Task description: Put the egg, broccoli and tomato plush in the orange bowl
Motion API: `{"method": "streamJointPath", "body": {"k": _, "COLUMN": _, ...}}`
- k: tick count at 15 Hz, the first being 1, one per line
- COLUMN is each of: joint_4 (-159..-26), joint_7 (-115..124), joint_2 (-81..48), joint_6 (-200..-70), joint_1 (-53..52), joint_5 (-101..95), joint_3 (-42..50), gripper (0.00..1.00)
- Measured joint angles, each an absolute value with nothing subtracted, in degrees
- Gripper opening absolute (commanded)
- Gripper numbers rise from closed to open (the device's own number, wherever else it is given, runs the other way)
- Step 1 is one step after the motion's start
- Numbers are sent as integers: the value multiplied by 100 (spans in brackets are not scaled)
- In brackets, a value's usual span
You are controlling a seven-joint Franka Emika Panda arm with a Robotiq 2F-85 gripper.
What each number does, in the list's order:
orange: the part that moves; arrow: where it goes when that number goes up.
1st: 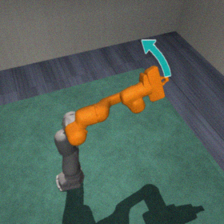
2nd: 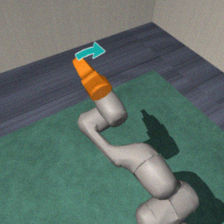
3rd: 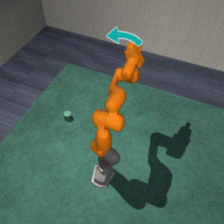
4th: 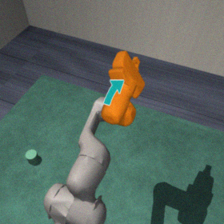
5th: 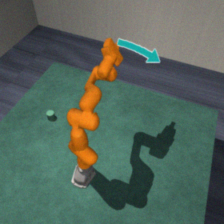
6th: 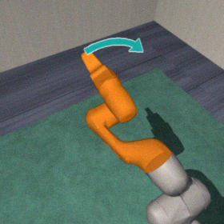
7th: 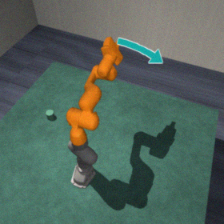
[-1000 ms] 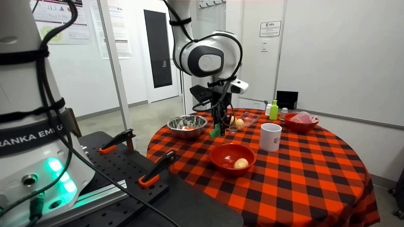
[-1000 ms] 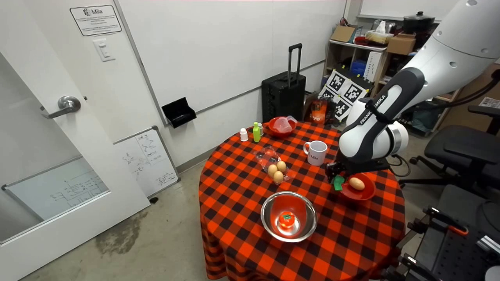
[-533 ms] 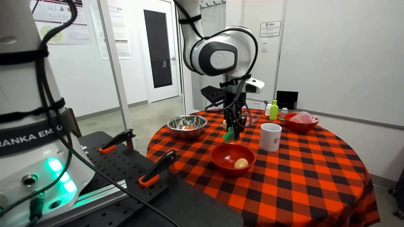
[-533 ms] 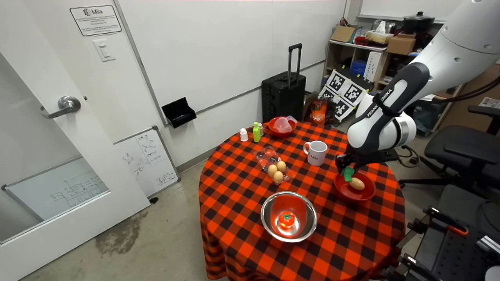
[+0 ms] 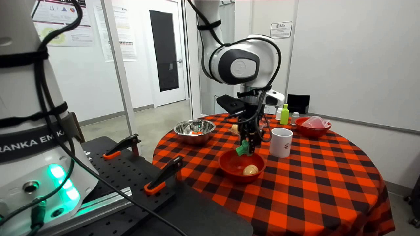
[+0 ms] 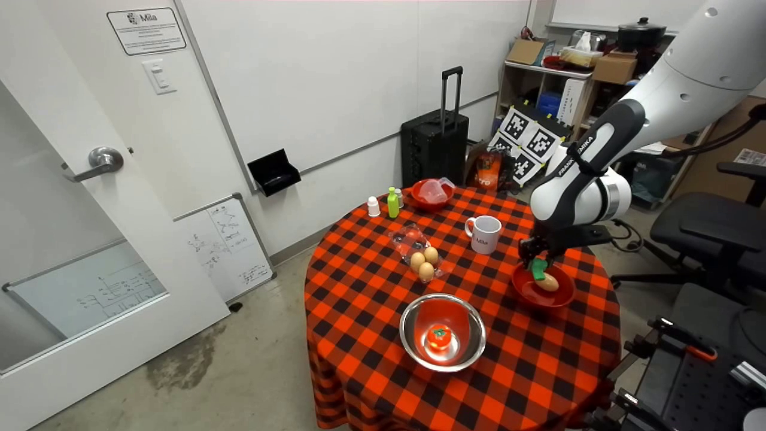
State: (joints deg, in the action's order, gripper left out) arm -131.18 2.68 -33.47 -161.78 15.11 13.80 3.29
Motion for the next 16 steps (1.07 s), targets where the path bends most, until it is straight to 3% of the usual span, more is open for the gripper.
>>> {"method": "streamJointPath", "body": {"k": 6, "joint_4": -12668, "joint_7": 1, "joint_2": -3906, "joint_6": -16040, "joint_1": 1782, "joint_5": 1380, "joint_3": 210, "gripper": 34}}
{"method": "streamJointPath", "body": {"k": 7, "joint_4": -12617, "joint_7": -22, "joint_2": -3965, "joint_6": -16031, "joint_1": 1809, "joint_5": 1380, "joint_3": 190, "gripper": 79}}
{"method": "streamJointPath", "body": {"k": 11, "joint_4": -12508, "joint_7": -36, "joint_2": -4101, "joint_6": -16023, "joint_1": 1838, "joint_5": 1380, "joint_3": 128, "gripper": 100}}
{"method": "streamJointPath", "body": {"k": 16, "joint_4": -12506, "joint_7": -36, "joint_2": -4117, "joint_6": -16023, "joint_1": 1830, "joint_5": 1380, "joint_3": 87, "gripper": 100}}
